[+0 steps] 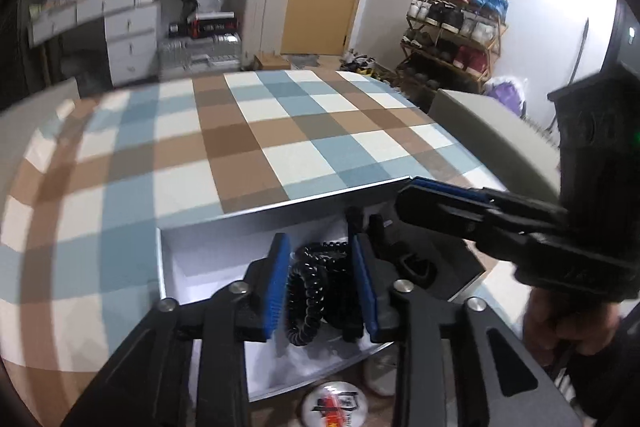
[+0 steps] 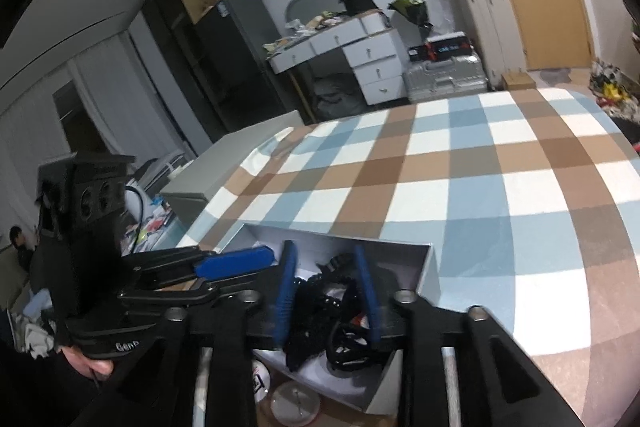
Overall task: Organize jewelry
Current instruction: 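Pull both open tools back from the box toward the two badges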
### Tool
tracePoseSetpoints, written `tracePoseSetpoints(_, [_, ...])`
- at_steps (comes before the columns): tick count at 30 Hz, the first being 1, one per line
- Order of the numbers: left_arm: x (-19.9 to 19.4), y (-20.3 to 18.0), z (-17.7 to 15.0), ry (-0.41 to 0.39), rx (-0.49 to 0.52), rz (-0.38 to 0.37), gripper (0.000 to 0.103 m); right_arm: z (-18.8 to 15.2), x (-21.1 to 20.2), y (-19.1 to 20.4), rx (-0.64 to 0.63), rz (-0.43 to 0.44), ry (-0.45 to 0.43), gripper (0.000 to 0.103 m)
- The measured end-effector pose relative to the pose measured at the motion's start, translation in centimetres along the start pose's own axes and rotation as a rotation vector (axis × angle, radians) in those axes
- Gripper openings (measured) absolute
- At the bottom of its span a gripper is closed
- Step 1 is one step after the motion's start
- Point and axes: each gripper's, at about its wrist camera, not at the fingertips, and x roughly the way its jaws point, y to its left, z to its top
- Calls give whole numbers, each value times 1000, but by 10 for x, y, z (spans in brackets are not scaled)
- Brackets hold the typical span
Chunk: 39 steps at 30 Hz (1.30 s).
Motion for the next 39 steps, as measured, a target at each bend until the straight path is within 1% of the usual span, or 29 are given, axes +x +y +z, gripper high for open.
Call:
tracePoseSetpoints(1, [-2,-2,0,-1,10,6,38,0,-3,0,4,4,-5,36])
tracePoseSetpoints(2, [-3,-2,-1,-4,13,11,41,-1,-5,1,3,-2,-11,37])
tracePoseSetpoints(3, [-5,-3,-2,-13,13,20,47,-1,-9,2,-1,-13,-21,42])
tracePoseSetpoints(4, [-7,-4,-2,-18,12,26,52,-1,-13,3,-3,-17,-31,45])
tracePoseSetpoints(5, [-7,-2,-2,-20,11,30,54,-2,-17,4,-5,-20,-44,48])
tracePoseSetpoints(7, [-10,-2,-1,-31,9,46,54,-1,-24,6,-9,-24,-63,51])
tracePoseSetpoints(8, [-12,-2,-1,-36,10,56,55,-1,-27,8,-9,-31,-72,54])
tracePoseSetpoints(9, [-14,-2,-1,-40,11,67,55,0,-29,9,-7,-35,-74,59])
tracePoseSetpoints(13, [-20,-3,-1,-56,12,96,56,0,-41,18,-4,-36,-88,61])
tracePoseSetpoints(14, [-23,-3,-2,-60,13,103,57,0,-45,21,-12,-40,-97,65])
tracePoseSetpoints(15, [-26,-5,-3,-65,15,115,61,-1,-48,24,-20,-45,-106,70])
tracePoseSetpoints(16, [-29,-5,-4,-74,14,130,66,-1,-50,27,-27,-46,-113,71])
tracePoseSetpoints(18, [-33,-5,-6,-90,13,150,71,-3,-56,33,-46,-57,-125,74])
tracePoseSetpoints(24, [-44,-8,-14,-108,8,193,74,-13,-67,49,-88,-79,-141,82])
tracePoseSetpoints(25, [-46,-8,-15,-111,7,200,76,-15,-69,51,-92,-83,-142,83])
tracePoseSetpoints(26, [-48,-9,-16,-115,4,208,78,-17,-70,53,-95,-85,-142,86])
tracePoseSetpoints(27, [-51,-9,-18,-121,0,208,81,-19,-71,54,-96,-89,-141,91])
tracePoseSetpoints(31, [-60,-10,-25,-136,-30,197,82,-29,-80,62,-121,-132,-153,94])
tracePoseSetpoints(33, [-62,-8,-28,-134,-51,201,84,-35,-85,65,-128,-149,-163,99])
tracePoseSetpoints(35, [-64,-9,-32,-133,-68,206,86,-42,-88,67,-136,-159,-168,101])
tracePoseSetpoints(36, [-65,-9,-35,-131,-78,216,88,-44,-88,68,-139,-164,-166,101])
tracePoseSetpoints(37, [-66,-9,-37,-128,-91,242,91,-47,-88,68,-143,-172,-161,101])
tracePoseSetpoints(38, [-67,-9,-40,-124,-101,258,97,-51,-87,68,-147,-182,-151,101])
tracePoseSetpoints(39, [-67,-9,-43,-123,-112,264,100,-53,-87,68,-150,-190,-144,101])
